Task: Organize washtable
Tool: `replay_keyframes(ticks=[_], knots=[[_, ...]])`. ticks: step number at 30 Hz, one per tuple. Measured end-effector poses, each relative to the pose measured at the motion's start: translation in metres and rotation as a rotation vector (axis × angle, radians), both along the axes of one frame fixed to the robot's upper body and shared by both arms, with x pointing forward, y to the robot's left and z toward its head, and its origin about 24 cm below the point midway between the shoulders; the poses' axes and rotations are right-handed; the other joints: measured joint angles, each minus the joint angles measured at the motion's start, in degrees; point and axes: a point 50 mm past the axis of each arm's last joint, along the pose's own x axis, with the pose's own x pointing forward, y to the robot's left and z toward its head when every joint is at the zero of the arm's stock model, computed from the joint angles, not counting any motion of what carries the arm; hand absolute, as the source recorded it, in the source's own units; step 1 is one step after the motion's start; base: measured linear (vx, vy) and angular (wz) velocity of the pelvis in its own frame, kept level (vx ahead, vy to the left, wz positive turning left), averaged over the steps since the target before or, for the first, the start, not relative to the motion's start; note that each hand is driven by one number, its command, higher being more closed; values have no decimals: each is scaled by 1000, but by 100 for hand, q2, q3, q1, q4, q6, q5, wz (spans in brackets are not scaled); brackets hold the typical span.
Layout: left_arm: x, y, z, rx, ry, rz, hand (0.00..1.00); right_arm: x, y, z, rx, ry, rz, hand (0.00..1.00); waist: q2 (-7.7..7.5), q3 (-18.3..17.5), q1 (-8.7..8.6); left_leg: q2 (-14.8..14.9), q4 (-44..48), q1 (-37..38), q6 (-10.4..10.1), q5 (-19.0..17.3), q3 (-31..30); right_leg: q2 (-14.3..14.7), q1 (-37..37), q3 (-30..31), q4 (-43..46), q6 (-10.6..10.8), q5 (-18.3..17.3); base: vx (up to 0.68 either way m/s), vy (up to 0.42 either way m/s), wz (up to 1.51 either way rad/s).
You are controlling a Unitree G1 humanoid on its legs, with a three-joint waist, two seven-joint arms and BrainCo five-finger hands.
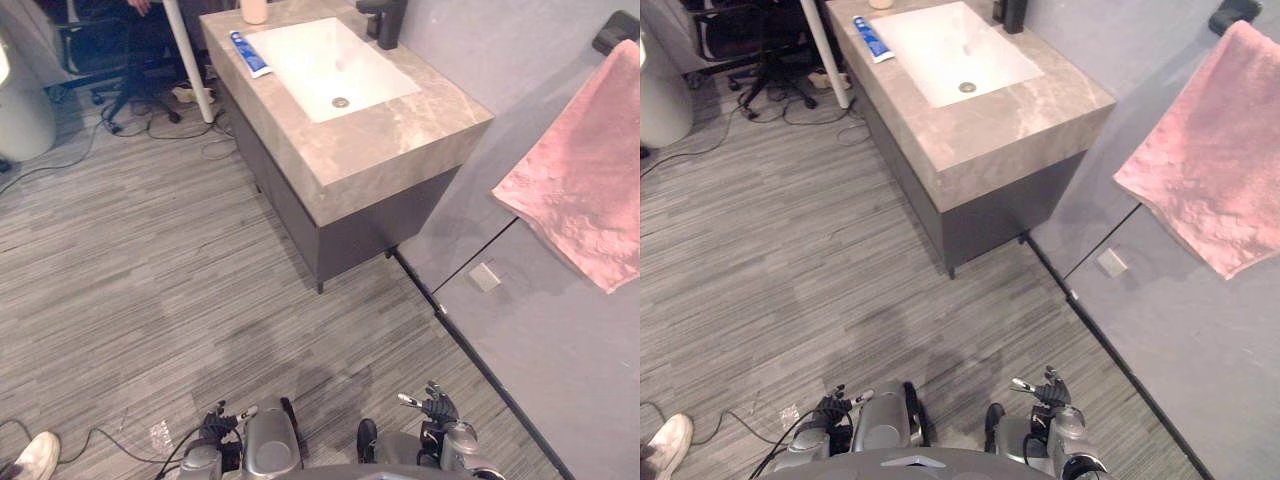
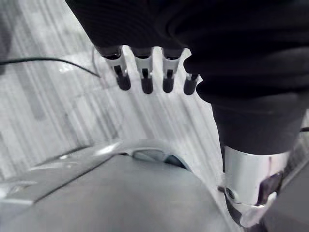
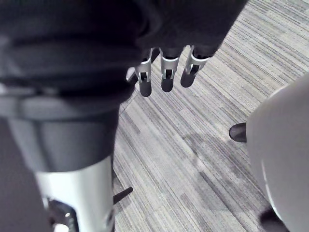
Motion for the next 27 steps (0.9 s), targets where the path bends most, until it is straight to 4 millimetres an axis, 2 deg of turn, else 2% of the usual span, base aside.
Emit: replay_keyframes(ticks=[1, 2, 3, 4, 5, 6, 8, 9, 11, 13, 14, 19, 20, 21, 22, 23, 24, 25, 27], knots=[[-1, 1, 0, 1, 6, -4, 0, -1, -3, 0, 3, -1, -32, 0, 58, -59, -53, 318, -233, 284, -130, -123, 137, -49, -58, -166, 51, 87, 57, 58, 183, 71], [1, 0, 0, 0, 0, -4, 0, -2, -6, 0, 4, 0, -51, 0, 52, -63, -92, 261, -383, 324, -250, -233, 383, -94, -85, -258, 64, 107, 78, -40, 378, 101], [9, 1, 3, 9, -14, -14, 0, -12, -3, -4, 26, 26, -89, 0, -169, -205, -100, -90, -812, 331, -177, -282, 598, -216, -189, -232, -40, 134, 74, -92, 366, 84], [10, 3, 4, 16, -16, -19, 0, -14, -1, -5, 31, 30, -93, 0, -211, -238, -104, -210, -999, 336, -191, -290, 535, -176, -177, -237, -146, 136, 119, -59, 311, 96], [15, 4, 5, 21, -26, -28, 0, -17, 0, -6, 36, 34, -104, 0, -249, -285, -167, -383, -1298, 328, -259, -328, 403, -101, -141, -249, -350, 52, 387, 10, 209, 98], [24, -2, 8, 23, -47, -80, 0, -21, -3, -7, 45, 41, -147, 0, -204, -465, -263, -631, -1915, 332, -487, -466, 282, -96, -221, -555, -570, -12, 757, 24, 233, 87], [38, -11, 10, 25, -70, -153, 0, -23, -5, -7, 43, 44, -177, 0, -154, -580, -271, -890, -2570, 359, -435, -466, 236, -180, -394, -593, -596, 2, 1062, 11, 204, 52], [47, -17, 13, 24, -89, -198, 0, -24, -5, -8, 46, 45, -192, 0, -179, -604, -275, -1075, -2948, 408, -274, -372, 185, -272, -501, -593, -533, 17, 1132, -21, 139, 36], [52, -21, 15, 27, -105, -239, 0, -25, -5, -8, 47, 49, -211, 0, -218, -662, -273, -1272, -3346, 409, -39, -226, 165, -419, -687, -565, -456, 87, 1208, -24, 86, 20], [54, -23, 16, 23, -116, -251, 0, -24, -4, -8, 51, 46, -218, 0, -270, -692, -271, -1349, -3553, 408, 19, -117, 178, -461, -821, -540, -381, 107, 1266, -49, 32, -2], [48, -22, 13, 21, -103, -248, 0, -23, -4, -8, 56, 43, -227, 0, -277, -693, -251, -1410, -3824, 483, 43, 70, 260, -462, -932, -458, -362, 141, 1437, -69, 12, -17], [11, -2, 2, 33, 4, -137, 0, -19, 0, -7, 61, 38, -197, 0, -346, -646, -250, -1440, -4590, 937, 77, 528, 370, -313, -959, -203, -199, 164, 1654, -60, -40, -11], [9, 0, 1, 33, 16, -122, 0, -17, 2, -6, 61, 33, -179, 0, -346, -622, -251, -1410, -4718, 943, 106, 636, 319, -256, -972, -82, -186, 309, 1755, -106, -17, 16], [8, 0, 1, 34, 21, -122, 0, -16, 2, -6, 62, 30, -175, 0, -331, -613, -247, -1370, -4803, 944, 140, 672, 308, -207, -954, -12, -224, 360, 1791, -66, 4, 20], [8, 0, 1, 37, 25, -129, 0, -14, 4, -6, 68, 26, -166, 0, -345, -591, -241, -1337, -4881, 932, 176, 716, 264, -174, -963, 124, -147, 286, 1724, 83, -16, 58], [9, 4, 2, 53, 27, -145, 0, -9, 9, -5, 82, 19, -144, 0, -447, -506, -262, -1307, -4946, 920, 151, 828, 6, -190, -1070, 259, 739, 81, 1152, 153, -43, 75], [9, 7, 3, 60, 29, -146, 0, -10, 10, -6, 85, 26, -140, 0, -493, -516, -257, -1308, -4991, 920, 121, 864, -118, -196, -1046, 261, 923, 106, 1066, 165, -94, 95], [10, 9, 3, 66, 31, -150, 0, -13, 12, -7, 92, 33, -138, 0, -550, -538, -237, -1322, -5108, 921, 49, 946, -297, -167, -987, 284, 859, 132, 1053, 92, -118, 83], [9, 10, 3, 64, 31, -132, 0, -14, 14, -7, 96, 36, -131, 0, -592, -625, -216, -1331, -5691, 915, -133, 1343, -608, -39, -810, 370, 243, 136, 1059, 100, -130, 70]])
